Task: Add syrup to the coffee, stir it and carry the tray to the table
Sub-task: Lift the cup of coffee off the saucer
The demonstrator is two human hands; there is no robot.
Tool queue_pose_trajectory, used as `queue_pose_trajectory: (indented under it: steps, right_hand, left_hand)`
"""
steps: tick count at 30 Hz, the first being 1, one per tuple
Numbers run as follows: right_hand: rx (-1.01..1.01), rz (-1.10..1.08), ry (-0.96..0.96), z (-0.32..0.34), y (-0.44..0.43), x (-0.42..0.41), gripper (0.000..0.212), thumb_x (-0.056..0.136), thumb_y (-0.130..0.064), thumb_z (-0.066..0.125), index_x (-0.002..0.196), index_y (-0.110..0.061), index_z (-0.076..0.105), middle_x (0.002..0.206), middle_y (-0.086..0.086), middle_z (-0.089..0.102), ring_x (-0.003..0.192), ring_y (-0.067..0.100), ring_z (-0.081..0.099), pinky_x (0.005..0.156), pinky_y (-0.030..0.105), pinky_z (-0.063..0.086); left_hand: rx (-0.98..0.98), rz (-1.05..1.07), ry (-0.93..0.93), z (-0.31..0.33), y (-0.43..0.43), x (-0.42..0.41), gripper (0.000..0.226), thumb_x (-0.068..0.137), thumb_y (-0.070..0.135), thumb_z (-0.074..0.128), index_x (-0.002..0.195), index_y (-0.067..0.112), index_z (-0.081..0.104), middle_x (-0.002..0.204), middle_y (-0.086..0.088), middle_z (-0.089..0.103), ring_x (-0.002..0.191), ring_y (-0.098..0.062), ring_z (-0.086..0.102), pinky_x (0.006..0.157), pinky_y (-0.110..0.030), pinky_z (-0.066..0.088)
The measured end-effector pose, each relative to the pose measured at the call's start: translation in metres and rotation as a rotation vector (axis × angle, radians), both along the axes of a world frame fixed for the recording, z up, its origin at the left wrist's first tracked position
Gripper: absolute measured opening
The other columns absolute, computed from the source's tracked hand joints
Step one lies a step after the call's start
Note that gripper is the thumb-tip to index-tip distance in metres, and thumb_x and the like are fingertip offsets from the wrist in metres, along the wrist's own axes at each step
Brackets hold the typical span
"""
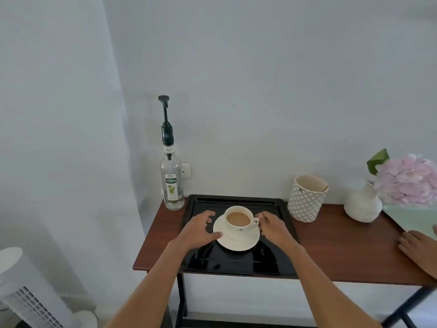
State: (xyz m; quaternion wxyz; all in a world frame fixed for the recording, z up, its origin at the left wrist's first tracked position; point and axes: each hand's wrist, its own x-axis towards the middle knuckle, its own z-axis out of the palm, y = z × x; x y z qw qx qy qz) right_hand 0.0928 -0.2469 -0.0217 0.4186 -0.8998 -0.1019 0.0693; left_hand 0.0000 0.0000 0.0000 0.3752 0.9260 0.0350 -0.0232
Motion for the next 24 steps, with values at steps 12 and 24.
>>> queue_pose_trajectory:
  steps: [12, 24]
  right_hand:
    - [0.117, -0.004, 0.067, -0.004, -0.001, 0.012, 0.025, 0.102, -0.037, 0.047, 0.093, -0.026, 0.067, 0.073, 0.001, 0.069, 0.064, 0.01, 0.065, 0.053, 0.023, 0.054]
    - [0.308, 0.102, 0.293, -0.011, 0.002, 0.012, 0.038, 0.106, -0.038, 0.038, 0.086, -0.016, 0.063, 0.061, -0.003, 0.052, 0.053, 0.009, 0.049, 0.046, 0.024, 0.038]
  left_hand:
    - [-0.265, 0.05, -0.029, -0.029, -0.033, 0.034, 0.087, 0.055, 0.034, 0.1, 0.131, 0.03, 0.058, 0.119, 0.017, 0.064, 0.109, -0.005, 0.057, 0.084, -0.016, 0.044]
    - [-0.365, 0.142, -0.112, -0.042, -0.042, 0.041, 0.08, 0.046, 0.042, 0.1, 0.119, 0.034, 0.068, 0.111, 0.015, 0.074, 0.107, -0.001, 0.065, 0.088, -0.02, 0.047]
